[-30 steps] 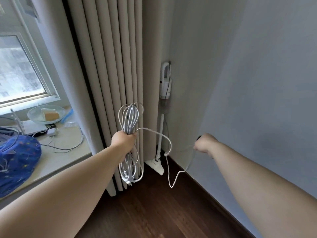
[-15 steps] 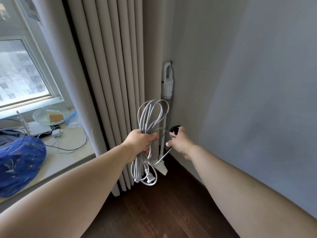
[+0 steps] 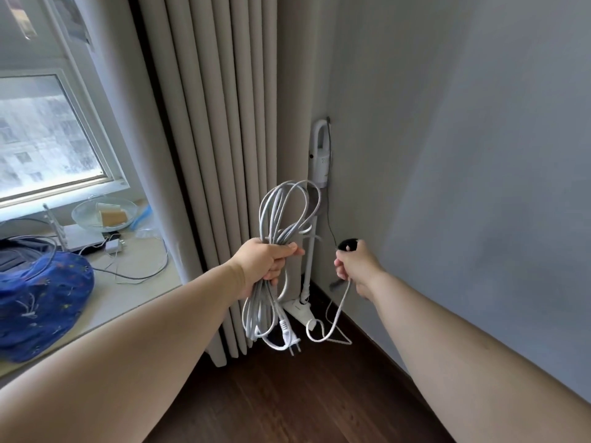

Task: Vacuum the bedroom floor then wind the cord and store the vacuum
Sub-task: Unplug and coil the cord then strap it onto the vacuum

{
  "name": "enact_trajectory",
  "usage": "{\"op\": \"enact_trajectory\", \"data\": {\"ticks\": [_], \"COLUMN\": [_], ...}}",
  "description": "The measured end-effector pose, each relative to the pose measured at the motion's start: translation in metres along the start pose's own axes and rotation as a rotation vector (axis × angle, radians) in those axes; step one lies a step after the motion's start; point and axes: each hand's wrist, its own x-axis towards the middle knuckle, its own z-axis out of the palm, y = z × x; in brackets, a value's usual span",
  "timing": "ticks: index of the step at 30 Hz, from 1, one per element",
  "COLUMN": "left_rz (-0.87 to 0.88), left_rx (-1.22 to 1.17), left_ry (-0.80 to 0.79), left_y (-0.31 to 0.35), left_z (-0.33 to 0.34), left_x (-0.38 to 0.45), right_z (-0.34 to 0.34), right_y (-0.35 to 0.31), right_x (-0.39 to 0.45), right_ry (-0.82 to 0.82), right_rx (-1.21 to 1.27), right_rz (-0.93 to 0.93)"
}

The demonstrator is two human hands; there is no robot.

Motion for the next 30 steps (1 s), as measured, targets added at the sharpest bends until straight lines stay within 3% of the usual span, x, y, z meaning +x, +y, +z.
{"op": "enact_trajectory", "data": {"ticks": [5, 10, 13, 15, 21, 24, 30], "left_rz": [-0.028, -0.015, -0.128, -0.151, -0.106, -0.071, -0.079], "left_rx": [0.186, 0.277, 0.499, 0.531, 0.335, 0.255, 0.26], "left_ry": [0.271, 0.167, -0.005, -0.035, 0.087, 0.107, 0.02], "left_y": [-0.016, -0.01, -0.005, -0.009, -0.016, -0.006, -0.001], "left_z": [-0.017, -0.014, -0.007, -0.004, 0.006, 0.014, 0.034], "left_x": [0.019, 0.017, 0.017, 0.023, 0.023, 0.022, 0.023], "right_z": [-0.024, -0.022, -0.024, -0.023, -0.029, -0.027, -0.02], "right_y": [-0.029, -0.048, -0.057, -0.065, -0.063, -0.056, -0.075], "right_x": [-0.011, -0.018, -0.017, -0.017, -0.021, -0.026, -0.031], "right_ry": [-0.009, -0.115, -0.063, -0.014, -0.242, -0.301, -0.137], "right_rx": [-0.27, -0.493, -0.351, -0.305, -0.287, -0.097, 0.048], "right_rz": [-0.221, -0.278, -0.329, -0.368, -0.207, -0.145, -0.238]}}
